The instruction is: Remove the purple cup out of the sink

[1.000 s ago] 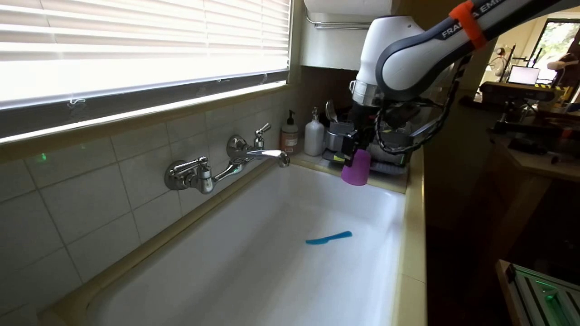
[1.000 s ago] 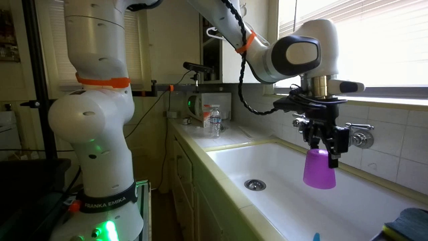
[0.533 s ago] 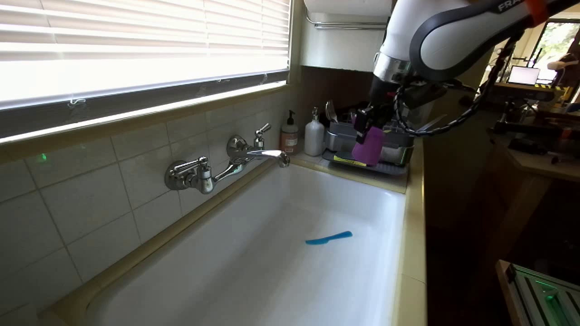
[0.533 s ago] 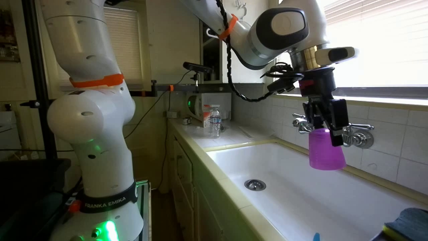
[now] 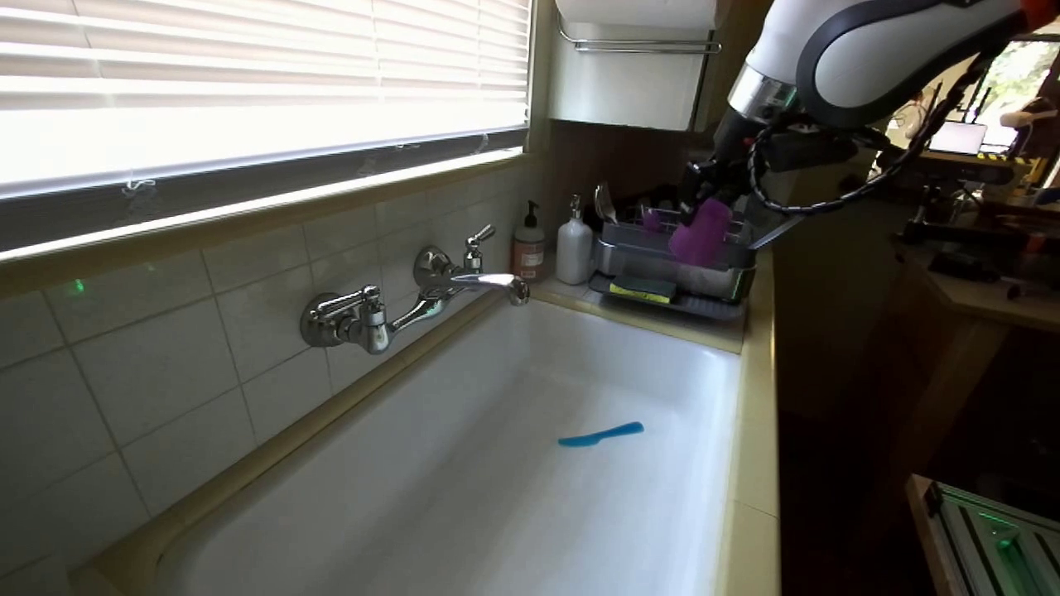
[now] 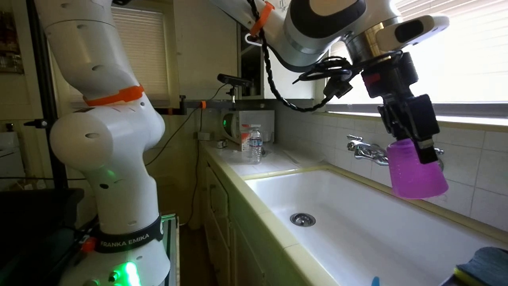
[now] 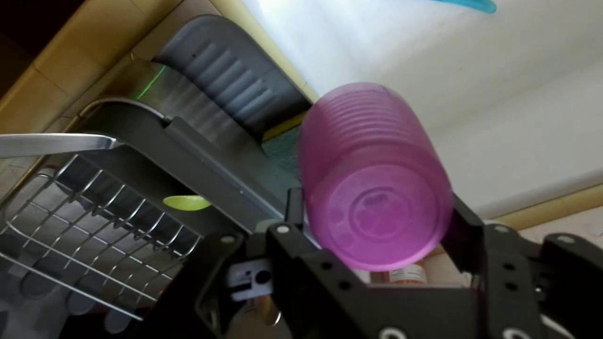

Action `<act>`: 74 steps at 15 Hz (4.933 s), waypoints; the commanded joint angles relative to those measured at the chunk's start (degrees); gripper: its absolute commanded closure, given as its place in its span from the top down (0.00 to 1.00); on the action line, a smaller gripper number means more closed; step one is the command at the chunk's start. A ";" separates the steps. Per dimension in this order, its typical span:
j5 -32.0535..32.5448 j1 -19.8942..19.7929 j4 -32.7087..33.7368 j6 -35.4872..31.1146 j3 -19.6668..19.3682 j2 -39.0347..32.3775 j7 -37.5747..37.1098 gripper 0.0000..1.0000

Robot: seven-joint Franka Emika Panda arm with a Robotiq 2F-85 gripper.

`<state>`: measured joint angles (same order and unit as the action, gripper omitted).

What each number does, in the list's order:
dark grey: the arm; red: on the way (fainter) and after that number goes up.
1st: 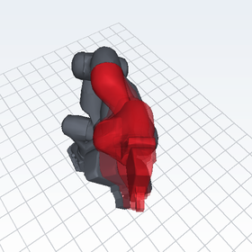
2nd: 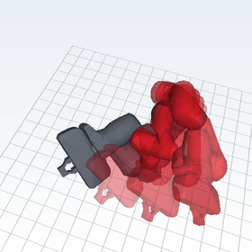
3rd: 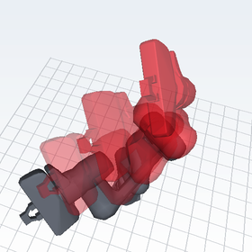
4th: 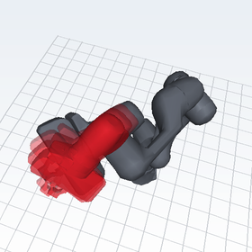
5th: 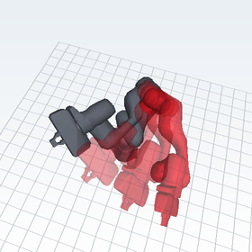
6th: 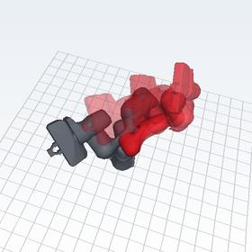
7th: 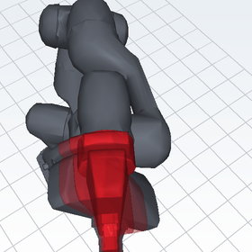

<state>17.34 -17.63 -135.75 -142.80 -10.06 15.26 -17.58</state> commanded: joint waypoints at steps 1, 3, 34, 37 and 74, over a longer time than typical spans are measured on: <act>1.11 -2.91 -2.25 -4.40 -0.74 1.87 -2.25 0.44; -0.26 -2.60 -0.09 -2.74 -0.64 0.32 -0.09 0.69; 0.17 -8.90 16.98 -5.76 -8.16 -13.26 -8.15 0.44; -2.15 -8.32 19.39 -5.40 -10.05 -16.15 -6.50 0.44; -18.53 -10.54 44.04 10.39 -12.90 -39.96 3.86 1.00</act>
<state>-0.96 -28.47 -91.70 -134.60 -22.65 -26.00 -14.30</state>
